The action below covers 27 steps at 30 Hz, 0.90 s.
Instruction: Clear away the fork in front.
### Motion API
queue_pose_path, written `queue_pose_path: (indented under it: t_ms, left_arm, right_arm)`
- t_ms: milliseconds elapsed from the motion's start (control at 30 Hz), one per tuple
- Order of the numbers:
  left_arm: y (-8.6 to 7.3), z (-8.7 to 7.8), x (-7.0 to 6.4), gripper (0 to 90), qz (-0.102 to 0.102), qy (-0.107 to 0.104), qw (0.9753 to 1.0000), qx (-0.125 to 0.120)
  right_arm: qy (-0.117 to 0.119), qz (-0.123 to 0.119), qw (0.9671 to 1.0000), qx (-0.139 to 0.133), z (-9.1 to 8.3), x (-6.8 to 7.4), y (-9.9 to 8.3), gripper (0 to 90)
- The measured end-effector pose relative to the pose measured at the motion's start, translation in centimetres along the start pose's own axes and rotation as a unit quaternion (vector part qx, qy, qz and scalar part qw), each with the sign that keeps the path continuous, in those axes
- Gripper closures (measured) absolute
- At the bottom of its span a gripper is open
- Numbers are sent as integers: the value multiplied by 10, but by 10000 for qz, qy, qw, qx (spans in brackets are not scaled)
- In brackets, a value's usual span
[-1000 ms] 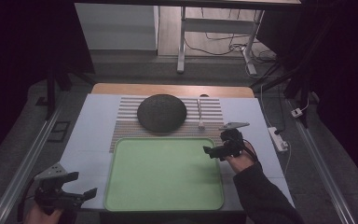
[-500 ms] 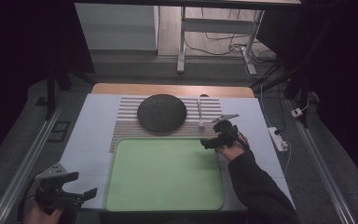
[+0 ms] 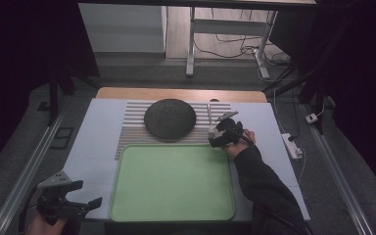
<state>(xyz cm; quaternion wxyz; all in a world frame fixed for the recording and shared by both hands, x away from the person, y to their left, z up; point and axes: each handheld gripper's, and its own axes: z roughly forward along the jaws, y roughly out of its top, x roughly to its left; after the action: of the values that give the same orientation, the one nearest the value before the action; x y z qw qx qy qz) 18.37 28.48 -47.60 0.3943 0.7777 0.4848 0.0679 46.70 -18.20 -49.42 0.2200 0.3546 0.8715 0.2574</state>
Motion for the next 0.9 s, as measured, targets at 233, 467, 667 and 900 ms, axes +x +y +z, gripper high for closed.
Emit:
queue_pose_path:
  t_ms: [233, 467, 667, 900]
  left_arm:
    - [0, 0, 0, 0, 14, 3, 10000, 25]
    - [0, 1, 0, 0, 25, -9, 10000, 42]
    - [0, 1, 0, 0, 38, -9, 10000, 52]
    - [1, 2, -1, 0, 53, -2, 10000, 83]
  right_arm:
    - [94, -427, 9990, 122, 10, 5, 8, 359]
    - [86, -646, 9976, 239, 16, 9, 10, 525]
    - [26, -897, 9955, 294, 22, 14, 14, 623]
    - [-209, -1003, 9939, 402, 24, 16, 13, 717]
